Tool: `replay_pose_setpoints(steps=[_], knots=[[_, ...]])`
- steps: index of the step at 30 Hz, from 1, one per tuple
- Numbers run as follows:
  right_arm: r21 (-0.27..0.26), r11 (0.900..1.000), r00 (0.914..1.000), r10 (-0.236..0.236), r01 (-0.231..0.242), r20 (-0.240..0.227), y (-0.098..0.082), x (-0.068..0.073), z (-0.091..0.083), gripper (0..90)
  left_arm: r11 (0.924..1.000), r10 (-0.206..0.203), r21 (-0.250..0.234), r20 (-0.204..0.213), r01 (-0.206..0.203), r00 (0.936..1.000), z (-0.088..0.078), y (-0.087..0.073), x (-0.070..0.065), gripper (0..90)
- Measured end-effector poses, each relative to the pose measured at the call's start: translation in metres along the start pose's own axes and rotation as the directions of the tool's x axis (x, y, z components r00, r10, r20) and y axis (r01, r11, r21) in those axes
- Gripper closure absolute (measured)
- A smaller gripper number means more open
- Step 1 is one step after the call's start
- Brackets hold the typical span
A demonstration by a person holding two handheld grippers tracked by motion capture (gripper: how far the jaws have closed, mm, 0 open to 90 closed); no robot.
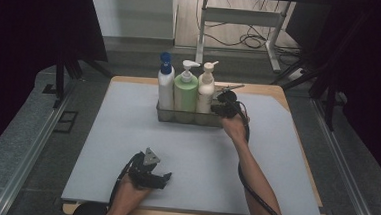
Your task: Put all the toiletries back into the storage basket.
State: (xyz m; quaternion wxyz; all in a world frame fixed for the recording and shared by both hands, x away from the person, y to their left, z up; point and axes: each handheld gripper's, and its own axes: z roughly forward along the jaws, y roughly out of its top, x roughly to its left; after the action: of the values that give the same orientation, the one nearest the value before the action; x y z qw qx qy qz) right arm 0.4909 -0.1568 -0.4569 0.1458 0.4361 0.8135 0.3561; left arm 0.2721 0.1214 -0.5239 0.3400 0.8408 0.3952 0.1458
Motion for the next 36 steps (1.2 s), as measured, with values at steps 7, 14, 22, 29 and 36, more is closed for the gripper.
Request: replay_pose_setpoints(steps=[7, 14, 22, 29, 36], knots=[[-0.003, 1.000, 1.0000, 0.001, -0.001, -0.007, -0.002, 0.003, -0.002, 89.4, 1.0000, 0.000, 0.000, 0.000, 0.000, 1.0000, 0.000, 0.000, 0.000, 12.5], [-0.002, 1.000, 0.9999, -0.004, 0.004, -0.013, -0.003, 0.004, -0.004, 89.3, 1.0000, -0.001, 0.000, 0.000, 0.001, 1.0000, 0.000, 0.000, 0.000, 12.5], [0.002, 1.000, 0.9999, 0.004, -0.004, -0.013, -0.006, 0.001, -0.001, 84.3, 1.0000, 0.000, 0.000, 0.000, 0.000, 1.0000, 0.000, 0.000, 0.000, 12.5], [-0.008, 1.000, 0.9999, -0.012, 0.012, -0.005, -0.007, 0.000, -0.006, 80.0, 1.0000, 0.000, 0.000, 0.000, 0.000, 1.0000, 0.000, 0.000, 0.000, 12.5], [-0.021, 0.999, 0.9991, -0.042, 0.042, 0.001, -0.007, 0.001, -0.013, 77.4, 1.0000, -0.002, -0.003, 0.001, 0.002, 1.0000, 0.000, 0.000, 0.000, 12.5]])
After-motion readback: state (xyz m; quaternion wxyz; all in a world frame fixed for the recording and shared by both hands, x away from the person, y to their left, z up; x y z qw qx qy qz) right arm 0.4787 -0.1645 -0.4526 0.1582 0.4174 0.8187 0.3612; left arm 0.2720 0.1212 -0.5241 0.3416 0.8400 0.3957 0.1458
